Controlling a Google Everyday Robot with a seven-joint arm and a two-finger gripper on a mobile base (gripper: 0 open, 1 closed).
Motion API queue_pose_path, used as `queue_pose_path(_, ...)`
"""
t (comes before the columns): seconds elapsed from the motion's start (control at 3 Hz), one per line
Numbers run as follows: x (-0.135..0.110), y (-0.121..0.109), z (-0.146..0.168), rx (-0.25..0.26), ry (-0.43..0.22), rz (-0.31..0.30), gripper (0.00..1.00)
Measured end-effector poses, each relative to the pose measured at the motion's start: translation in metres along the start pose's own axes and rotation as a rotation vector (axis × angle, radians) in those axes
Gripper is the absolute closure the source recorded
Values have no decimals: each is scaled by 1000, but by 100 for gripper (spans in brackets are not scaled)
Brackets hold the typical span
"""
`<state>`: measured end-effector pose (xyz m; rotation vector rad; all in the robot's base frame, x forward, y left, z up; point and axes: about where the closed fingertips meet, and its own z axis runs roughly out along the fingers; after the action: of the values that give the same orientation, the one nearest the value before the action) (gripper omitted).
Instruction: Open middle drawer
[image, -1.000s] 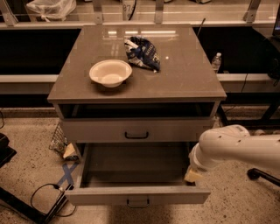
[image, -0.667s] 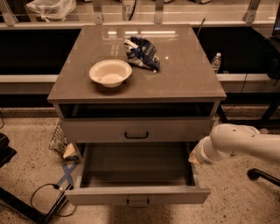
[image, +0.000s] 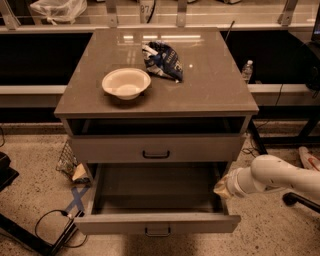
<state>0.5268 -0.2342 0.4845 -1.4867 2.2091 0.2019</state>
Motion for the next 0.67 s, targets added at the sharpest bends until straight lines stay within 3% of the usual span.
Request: queue_pose_path(0.67,-7,1,15,-20,-6,-15,100)
